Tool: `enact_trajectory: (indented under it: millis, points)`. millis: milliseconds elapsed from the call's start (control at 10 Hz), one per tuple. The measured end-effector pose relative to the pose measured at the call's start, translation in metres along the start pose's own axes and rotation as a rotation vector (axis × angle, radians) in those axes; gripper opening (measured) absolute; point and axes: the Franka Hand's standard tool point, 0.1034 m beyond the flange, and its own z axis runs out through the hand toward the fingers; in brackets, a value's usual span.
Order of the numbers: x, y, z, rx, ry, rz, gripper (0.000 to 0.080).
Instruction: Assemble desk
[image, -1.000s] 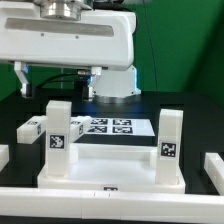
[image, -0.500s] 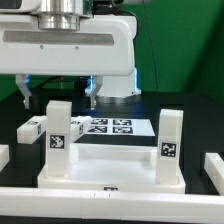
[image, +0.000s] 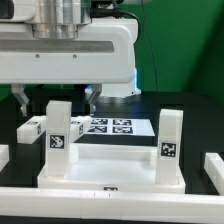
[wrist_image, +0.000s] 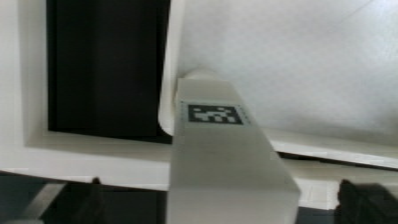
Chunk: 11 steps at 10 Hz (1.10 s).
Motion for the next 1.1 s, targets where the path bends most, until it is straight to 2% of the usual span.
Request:
enact_trajectory:
  millis: [200, 300, 400, 500, 600, 900, 1100]
  points:
    - [-0.0006, 0.0025, 0.0002, 0.000, 0.000, -0.013, 0.0649]
    - [-0.0006, 0.0024, 0.0002, 0.000, 0.000, -0.015, 0.0558]
    - [-0.0005, 0.0025, 0.0004, -0.001, 0.002, -0.034, 0.0558]
    - [-0.0005, 0.0024, 0.0004, -0.001, 0.002, -0.033, 0.0357]
    - [-0.0005, 0.0025, 0.0004, -0.001, 0.002, -0.032, 0.0289]
    - [-0.0005, 0.0025, 0.0004, 0.000, 0.002, 0.015, 0.0289]
    - [-0.0005, 0.0015, 0.0006, 0.007, 0.002, 0.180, 0.0289]
